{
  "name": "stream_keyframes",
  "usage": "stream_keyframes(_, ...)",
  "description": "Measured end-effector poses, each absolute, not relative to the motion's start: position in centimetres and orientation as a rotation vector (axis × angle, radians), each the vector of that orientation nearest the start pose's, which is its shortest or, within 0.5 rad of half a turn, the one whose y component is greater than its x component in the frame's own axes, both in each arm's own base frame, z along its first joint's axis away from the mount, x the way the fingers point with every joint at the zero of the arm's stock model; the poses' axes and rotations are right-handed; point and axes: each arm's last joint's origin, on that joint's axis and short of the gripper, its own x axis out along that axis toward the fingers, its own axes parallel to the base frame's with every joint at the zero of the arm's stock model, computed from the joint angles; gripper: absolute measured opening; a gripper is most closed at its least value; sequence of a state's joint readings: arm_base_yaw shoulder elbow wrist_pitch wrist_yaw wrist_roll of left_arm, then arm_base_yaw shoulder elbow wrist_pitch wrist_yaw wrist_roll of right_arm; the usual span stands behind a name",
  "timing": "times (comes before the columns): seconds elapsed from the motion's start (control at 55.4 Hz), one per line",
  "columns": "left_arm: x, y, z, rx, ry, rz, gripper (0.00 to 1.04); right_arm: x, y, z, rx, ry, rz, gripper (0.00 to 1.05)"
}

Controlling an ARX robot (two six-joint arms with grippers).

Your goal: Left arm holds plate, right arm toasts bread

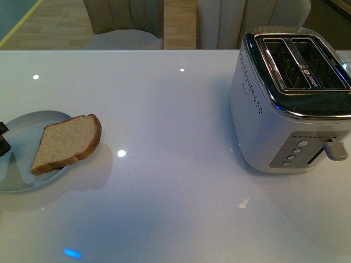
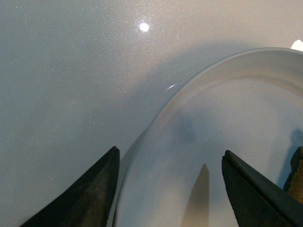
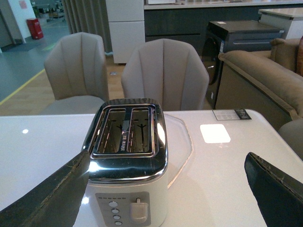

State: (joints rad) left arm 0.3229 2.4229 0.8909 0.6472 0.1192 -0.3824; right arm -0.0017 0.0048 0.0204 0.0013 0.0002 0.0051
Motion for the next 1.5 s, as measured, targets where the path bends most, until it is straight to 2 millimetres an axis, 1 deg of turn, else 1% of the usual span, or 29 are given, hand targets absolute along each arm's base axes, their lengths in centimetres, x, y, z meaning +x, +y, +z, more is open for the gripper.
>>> stream_keyframes(0.181,33.2,10.7,-4.2,-0.573,0.834,0.355,0.34,9.7,0.0,17.0,0.005,-0.017,-0.002,0.96)
stream_keyframes(0.199,33.2,10.7,-4.2,-0.581,0.837,0.355,0.29,9.7,0.0,17.0,0.005,-0.017,-0.002,0.96)
stream_keyframes(0.217,33.2,10.7,-4.2,-0.584,0.839,0.357,0.27,9.7,0.0,17.0,0.005,-0.017,-0.002,0.96)
stream_keyframes(0.289,33.1,10.8,-4.3,-0.608,0.845,0.353,0.13,9.7,0.0,17.0,0.005,-0.017,-0.002,0.96)
stream_keyframes(0.379,33.1,10.9,-4.3,-0.652,0.843,0.340,0.03,9.7,0.0,17.0,0.005,-0.017,-0.002,0.96)
stream_keyframes(0.578,32.9,11.2,-4.1,-0.733,0.831,0.362,0.03,9.7,0.0,17.0,0.005,-0.017,-0.002,0.96)
stream_keyframes(0.722,32.1,11.2,-3.6,-0.770,0.832,0.380,0.03,9.7,0.0,17.0,0.005,-0.017,-0.002,0.96)
stream_keyframes(0.795,31.4,11.3,-3.0,-0.781,0.829,0.386,0.03,9.7,0.0,17.0,0.005,-0.017,-0.001,0.96)
stream_keyframes(0.885,30.8,11.3,-1.0,-0.782,0.797,0.376,0.03,9.7,0.0,17.0,0.005,-0.017,-0.001,0.96)
stream_keyframes(0.993,30.3,10.8,2.5,-0.780,0.758,0.329,0.03,9.7,0.0,17.0,0.005,-0.017,-0.002,0.96)
stream_keyframes(1.011,30.3,10.7,2.7,-0.780,0.756,0.324,0.03,9.7,0.0,17.0,0.005,-0.017,-0.001,0.96)
stream_keyframes(1.048,30.2,10.4,3.9,-0.779,0.745,0.304,0.03,9.7,0.0,17.0,0.005,-0.017,-0.002,0.96)
stream_keyframes(1.066,30.2,10.1,4.8,-0.773,0.736,0.291,0.03,9.7,0.0,17.0,0.005,-0.017,-0.002,0.96)
stream_keyframes(1.174,30.2,8.8,7.4,-0.760,0.717,0.236,0.03,9.7,0.0,17.0,0.005,-0.017,-0.001,0.96)
stream_keyframes(1.228,30.2,7.4,9.5,-0.747,0.707,0.181,0.03,9.7,0.0,17.0,0.005,-0.017,-0.001,0.96)
stream_keyframes(1.3,30.2,5.8,11.3,-0.731,0.698,0.128,0.03,9.7,0.0,17.0,0.005,-0.017,-0.001,0.96)
stream_keyframes(1.409,30.1,3.7,13.1,-0.707,0.700,0.066,0.03,9.7,0.0,17.0,0.005,-0.017,-0.002,0.96)
stream_keyframes(1.499,30.0,2.0,14.0,-0.694,0.709,0.021,0.03,9.7,0.0,17.0,0.005,-0.017,-0.001,0.96)
